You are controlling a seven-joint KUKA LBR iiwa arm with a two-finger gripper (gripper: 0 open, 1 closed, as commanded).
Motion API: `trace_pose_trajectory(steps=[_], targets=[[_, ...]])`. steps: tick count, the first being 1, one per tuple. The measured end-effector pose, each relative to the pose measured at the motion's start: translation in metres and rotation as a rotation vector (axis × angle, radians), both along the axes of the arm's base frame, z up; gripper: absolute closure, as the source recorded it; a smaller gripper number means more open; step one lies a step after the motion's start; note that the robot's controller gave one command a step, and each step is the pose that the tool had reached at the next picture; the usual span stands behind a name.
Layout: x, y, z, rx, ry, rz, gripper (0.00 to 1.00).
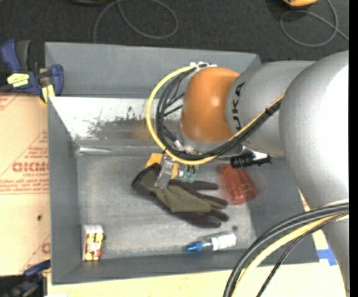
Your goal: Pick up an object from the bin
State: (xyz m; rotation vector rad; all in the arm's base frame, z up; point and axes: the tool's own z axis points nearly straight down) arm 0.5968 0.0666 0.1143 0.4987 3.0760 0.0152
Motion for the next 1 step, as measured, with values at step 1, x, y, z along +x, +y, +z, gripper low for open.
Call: trace_pose_trajectory(steps=[1], targets=[[-0.0050, -0.0061, 0.0512, 0.001, -0.001, -0.015, 1.00]])
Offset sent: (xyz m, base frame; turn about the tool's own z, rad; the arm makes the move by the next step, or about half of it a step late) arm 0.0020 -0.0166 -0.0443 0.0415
